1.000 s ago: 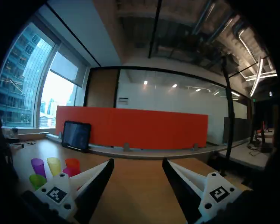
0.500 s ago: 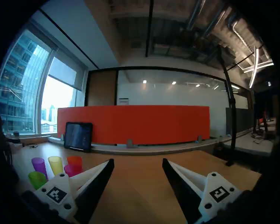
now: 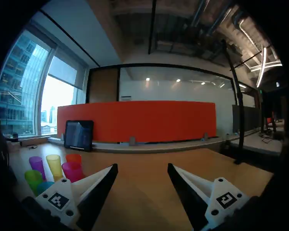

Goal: Pour water

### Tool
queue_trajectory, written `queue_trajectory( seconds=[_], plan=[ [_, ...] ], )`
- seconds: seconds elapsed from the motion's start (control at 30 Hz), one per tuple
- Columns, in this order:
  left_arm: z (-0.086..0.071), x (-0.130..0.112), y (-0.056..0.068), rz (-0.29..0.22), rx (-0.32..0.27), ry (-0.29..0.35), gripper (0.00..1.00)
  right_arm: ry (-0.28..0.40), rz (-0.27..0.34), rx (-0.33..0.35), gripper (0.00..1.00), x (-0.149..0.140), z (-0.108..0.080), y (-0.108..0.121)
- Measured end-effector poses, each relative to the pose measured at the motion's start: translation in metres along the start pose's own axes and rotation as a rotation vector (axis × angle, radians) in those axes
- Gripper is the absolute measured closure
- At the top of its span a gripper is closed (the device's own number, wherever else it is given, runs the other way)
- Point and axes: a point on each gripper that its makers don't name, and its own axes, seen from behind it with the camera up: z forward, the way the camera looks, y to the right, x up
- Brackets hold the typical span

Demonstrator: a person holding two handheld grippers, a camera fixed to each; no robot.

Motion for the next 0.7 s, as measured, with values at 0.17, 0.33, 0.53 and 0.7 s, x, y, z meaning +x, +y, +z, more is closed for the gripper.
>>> queue_trajectory(
  seconds=[0.17, 0.33, 0.53, 0.7],
  plan=[
    [0.000, 0.000, 0.000, 0.000, 0.000, 0.000, 0.02, -0.009, -0.011, -0.003, 0.00, -0.007, -0.001, 0.002],
    [0.000, 0.000, 0.000, 0.000, 0.000, 0.000, 0.03, -0.026, -0.009, -0.011, 0.00, -0.013, -0.001, 0.005],
    [0.001, 0.000, 0.000, 0.000, 0.000, 0.000, 0.03, -0.039, -0.008, -0.015, 0.00, -0.015, -0.001, 0.007],
    [0.001, 0.000, 0.000, 0.000, 0.000, 0.000, 0.03, -0.039, -0.009, -0.017, 0.00, -0.014, -0.002, 0.007]
  ],
)
